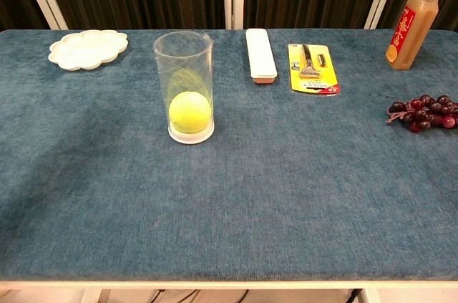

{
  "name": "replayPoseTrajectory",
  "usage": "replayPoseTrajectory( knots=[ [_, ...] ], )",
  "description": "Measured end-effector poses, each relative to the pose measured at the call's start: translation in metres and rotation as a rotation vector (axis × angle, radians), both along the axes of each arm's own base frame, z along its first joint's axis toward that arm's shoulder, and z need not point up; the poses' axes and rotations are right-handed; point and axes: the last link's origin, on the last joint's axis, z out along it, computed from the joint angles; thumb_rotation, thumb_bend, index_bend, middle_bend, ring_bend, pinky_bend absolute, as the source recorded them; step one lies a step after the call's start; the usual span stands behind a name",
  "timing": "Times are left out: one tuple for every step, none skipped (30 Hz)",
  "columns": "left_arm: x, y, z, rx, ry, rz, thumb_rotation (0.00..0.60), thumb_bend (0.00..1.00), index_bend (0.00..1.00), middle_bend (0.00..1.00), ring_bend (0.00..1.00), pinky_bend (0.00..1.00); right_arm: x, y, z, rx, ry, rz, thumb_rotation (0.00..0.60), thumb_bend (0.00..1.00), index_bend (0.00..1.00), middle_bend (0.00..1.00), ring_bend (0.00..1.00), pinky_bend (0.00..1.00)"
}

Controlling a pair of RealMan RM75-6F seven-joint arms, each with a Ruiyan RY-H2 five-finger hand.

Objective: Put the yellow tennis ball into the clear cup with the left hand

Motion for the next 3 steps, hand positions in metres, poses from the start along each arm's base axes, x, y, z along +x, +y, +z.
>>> replayPoseTrajectory(
  knots=[
    [-0.012,-0.009,0.003,0.012,0.015,0.031,0.6,0.13,0.3,0.23,0.12,0.09,0.0,0.0,-0.001,0.001,0.003,-0.002,0.6,0.21,0.0,0.0,0.0,0.0],
    [-0.02,-0.016,0.006,0.022,0.026,0.05,0.6,0.13,0.3,0.23,0.12,0.09,0.001,-0.001,-0.001,0.002,0.008,-0.003,0.6,0.21,0.0,0.0,0.0,0.0],
    [-0.027,-0.021,0.009,0.032,0.038,0.067,0.6,0.13,0.3,0.23,0.12,0.09,0.001,-0.002,-0.002,0.004,0.014,-0.006,0.6,0.21,0.0,0.0,0.0,0.0]
  ],
)
